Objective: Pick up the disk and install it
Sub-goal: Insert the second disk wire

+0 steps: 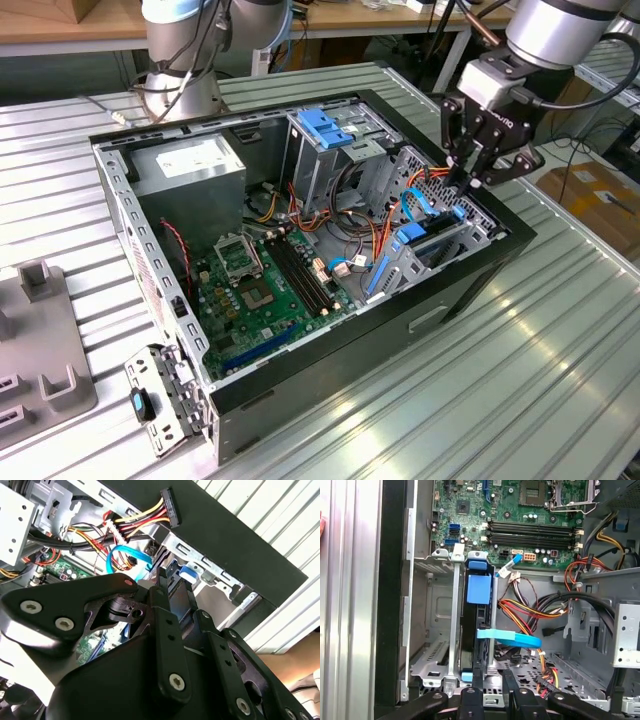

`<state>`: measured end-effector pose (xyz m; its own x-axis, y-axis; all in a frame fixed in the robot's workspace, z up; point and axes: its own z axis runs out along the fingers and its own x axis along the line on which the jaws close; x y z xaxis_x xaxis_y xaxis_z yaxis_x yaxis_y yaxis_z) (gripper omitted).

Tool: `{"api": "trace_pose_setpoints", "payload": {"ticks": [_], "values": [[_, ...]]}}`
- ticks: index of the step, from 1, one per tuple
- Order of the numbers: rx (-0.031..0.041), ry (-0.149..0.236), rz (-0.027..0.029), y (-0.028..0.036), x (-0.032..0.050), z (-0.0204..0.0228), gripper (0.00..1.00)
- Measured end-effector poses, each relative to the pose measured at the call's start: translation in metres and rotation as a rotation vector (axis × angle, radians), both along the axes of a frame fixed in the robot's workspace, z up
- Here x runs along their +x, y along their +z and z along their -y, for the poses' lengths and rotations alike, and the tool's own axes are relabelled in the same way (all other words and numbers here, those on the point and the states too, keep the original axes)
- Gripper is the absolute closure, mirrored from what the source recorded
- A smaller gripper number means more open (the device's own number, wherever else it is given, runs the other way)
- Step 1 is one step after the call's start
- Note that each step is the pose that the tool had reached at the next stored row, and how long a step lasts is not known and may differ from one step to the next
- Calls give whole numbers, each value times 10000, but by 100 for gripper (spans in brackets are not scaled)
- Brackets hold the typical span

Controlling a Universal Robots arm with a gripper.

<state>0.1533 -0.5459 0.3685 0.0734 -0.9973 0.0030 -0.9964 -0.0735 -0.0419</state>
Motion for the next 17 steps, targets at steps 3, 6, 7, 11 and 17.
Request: {"api": "trace_pose_setpoints", "payload": {"ticks": [3, 6, 7, 11, 17], "values": [[1, 22, 0, -1, 9, -2, 70], [1, 24, 0, -1, 9, -1, 70], [1, 24, 0, -1, 9, -1, 70], [1, 207, 0, -1, 10, -2, 70], [2, 1015, 0, -1, 9, -7, 70]]}}
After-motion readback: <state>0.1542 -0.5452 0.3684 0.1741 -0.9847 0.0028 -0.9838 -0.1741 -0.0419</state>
